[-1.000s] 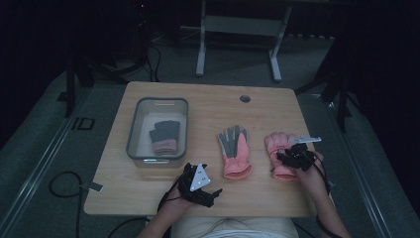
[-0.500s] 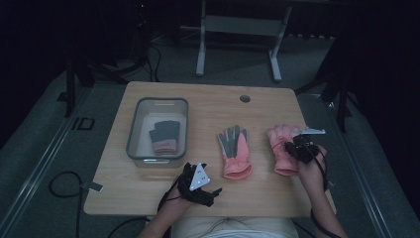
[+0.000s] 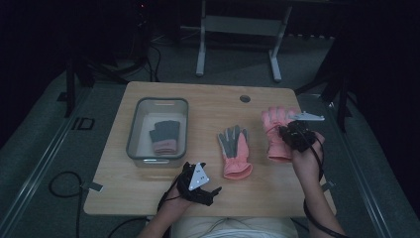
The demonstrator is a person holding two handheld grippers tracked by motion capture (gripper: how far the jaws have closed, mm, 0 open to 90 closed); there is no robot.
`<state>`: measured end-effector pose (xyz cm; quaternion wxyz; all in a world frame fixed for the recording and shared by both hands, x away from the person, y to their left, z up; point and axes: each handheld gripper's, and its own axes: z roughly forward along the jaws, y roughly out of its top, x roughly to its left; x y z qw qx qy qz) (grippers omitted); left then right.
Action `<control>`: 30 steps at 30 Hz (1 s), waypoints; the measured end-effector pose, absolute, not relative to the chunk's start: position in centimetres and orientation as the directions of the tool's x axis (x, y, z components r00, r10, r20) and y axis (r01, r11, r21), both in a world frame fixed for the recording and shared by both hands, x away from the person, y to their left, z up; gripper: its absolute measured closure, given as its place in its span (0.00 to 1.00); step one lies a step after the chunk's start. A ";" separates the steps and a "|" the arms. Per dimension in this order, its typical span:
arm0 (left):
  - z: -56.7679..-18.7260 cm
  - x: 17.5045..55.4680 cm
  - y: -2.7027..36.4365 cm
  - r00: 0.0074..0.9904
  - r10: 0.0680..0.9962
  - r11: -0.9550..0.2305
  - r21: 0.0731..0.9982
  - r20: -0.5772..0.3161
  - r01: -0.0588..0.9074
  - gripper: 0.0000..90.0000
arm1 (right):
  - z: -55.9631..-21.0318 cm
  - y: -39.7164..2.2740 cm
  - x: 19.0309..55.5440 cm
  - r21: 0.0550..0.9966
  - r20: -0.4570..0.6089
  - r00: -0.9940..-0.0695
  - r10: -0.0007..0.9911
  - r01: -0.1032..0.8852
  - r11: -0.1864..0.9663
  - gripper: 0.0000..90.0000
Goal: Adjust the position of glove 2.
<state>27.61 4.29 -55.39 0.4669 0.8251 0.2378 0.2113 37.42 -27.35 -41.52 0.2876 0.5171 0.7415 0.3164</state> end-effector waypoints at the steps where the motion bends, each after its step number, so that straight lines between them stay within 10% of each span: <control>1: -55.4 27.6 4.3 0.794 0.592 -0.457 0.869 0.139 0.189 0.05 | -41.4 -27.1 37.4 0.769 -0.100 -0.302 0.948 0.582 0.266 0.96; 30: -55.3 27.5 4.3 0.795 0.593 -0.449 0.873 0.131 0.190 0.06 | -41.8 -16.9 36.3 0.767 -0.037 -0.416 0.909 0.570 0.293 0.96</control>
